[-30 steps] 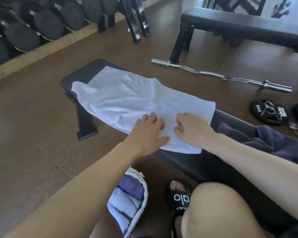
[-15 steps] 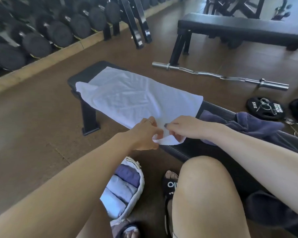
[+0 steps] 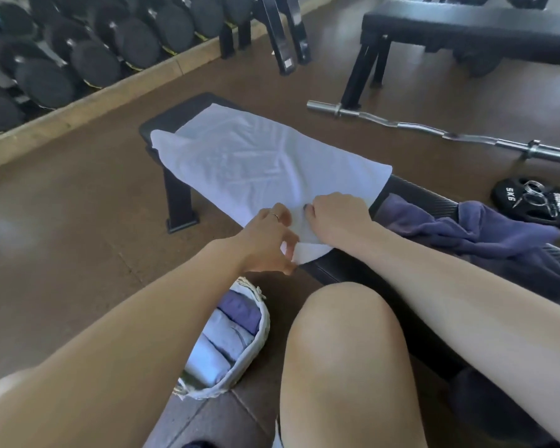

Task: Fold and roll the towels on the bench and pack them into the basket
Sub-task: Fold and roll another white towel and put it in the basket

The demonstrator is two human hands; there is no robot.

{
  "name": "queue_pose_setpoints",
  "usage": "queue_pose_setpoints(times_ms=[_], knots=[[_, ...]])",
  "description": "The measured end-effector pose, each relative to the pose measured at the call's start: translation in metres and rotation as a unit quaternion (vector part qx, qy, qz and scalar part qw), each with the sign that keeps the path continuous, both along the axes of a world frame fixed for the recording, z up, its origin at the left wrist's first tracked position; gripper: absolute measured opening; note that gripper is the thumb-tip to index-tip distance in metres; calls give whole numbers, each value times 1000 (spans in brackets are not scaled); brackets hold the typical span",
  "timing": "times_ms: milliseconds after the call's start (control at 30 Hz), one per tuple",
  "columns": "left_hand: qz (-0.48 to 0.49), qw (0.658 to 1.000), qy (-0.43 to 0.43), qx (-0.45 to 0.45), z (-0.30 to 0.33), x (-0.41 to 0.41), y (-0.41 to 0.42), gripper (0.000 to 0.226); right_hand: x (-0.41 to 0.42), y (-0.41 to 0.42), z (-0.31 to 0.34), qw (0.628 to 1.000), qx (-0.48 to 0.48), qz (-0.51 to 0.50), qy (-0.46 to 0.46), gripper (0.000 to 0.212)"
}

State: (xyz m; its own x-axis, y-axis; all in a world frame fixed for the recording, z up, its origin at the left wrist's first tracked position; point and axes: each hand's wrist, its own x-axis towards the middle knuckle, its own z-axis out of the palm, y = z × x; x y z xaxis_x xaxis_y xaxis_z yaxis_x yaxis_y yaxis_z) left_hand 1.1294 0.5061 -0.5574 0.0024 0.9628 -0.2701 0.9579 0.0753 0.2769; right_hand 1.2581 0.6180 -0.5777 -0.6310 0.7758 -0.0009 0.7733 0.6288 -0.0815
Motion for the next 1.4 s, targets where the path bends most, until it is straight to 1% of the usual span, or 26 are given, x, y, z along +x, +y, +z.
queue_pose_setpoints(times_ms=[133,233,300,367,433,467,500,567,600,667,767,800,833,867,900,933,967,1000,1033,1067,1100,1167,1233,1300,1367,1400], knots=[[16,1000,-18,-15,0,-2,0,26,-2,6,6,998,-55,10,-22,40],[13,998,-34,-45,4,-6,3,20,-5,7,14,995,-93,12,-41,38],[35,992,-110,-58,7,-18,5,19,-9,8,22,992,-112,10,-57,34],[97,973,-207,-18,12,-36,9,30,-15,7,29,993,-94,6,-69,23],[188,945,-257,78,17,-56,13,30,-26,5,34,997,-61,13,-41,11],[239,924,-274,123,18,-68,15,27,-35,4,36,998,-54,29,-10,11],[289,899,-290,152,18,-81,19,24,-47,4,37,997,-54,53,24,15],[382,857,-301,171,14,-111,26,27,-75,10,36,991,-65,106,51,35],[423,840,-296,166,10,-126,30,36,-90,13,34,989,-68,126,37,44],[488,806,-308,133,1,-154,38,63,-118,21,30,986,-64,152,-10,53],[546,723,-413,87,-15,-189,49,102,-151,37,22,982,-38,176,-63,56],[556,698,-444,83,-23,-201,53,109,-159,41,18,981,-36,177,-71,57],[562,680,-463,81,-33,-213,57,113,-166,44,12,981,-35,177,-75,57],[565,666,-480,85,-40,-220,60,110,-171,47,4,981,-29,177,-80,57],[567,654,-492,92,-44,-224,63,100,-173,50,-4,981,-13,178,-82,57],[564,649,-500,104,-42,-225,65,83,-174,53,-11,981,14,177,-76,57],[557,651,-503,115,-40,-228,68,64,-174,56,-15,983,44,170,-59,58],[552,658,-499,115,-39,-233,70,50,-176,61,-15,985,70,158,-30,59],[550,662,-496,111,-40,-241,72,45,-181,68,-13,986,89,143,10,58],[552,656,-502,107,-37,-248,75,46,-189,78,-9,985,99,128,57,54],[558,642,-514,113,-36,-259,78,51,-201,89,-5,985,92,111,99,47],[586,617,-511,124,-28,-277,83,63,-228,111,2,981,38,79,171,34],[602,578,-533,137,-22,-298,88,81,-256,133,8,976,-16,54,212,33],[599,540,-573,150,-25,-321,96,84,-282,151,10,973,-30,69,218,39],[617,520,-566,170,-46,-350,106,79,-300,158,5,977,-28,113,177,43],[618,518,-563,180,-45,-355,106,73,-305,159,-2,981,-20,138,138,43]])
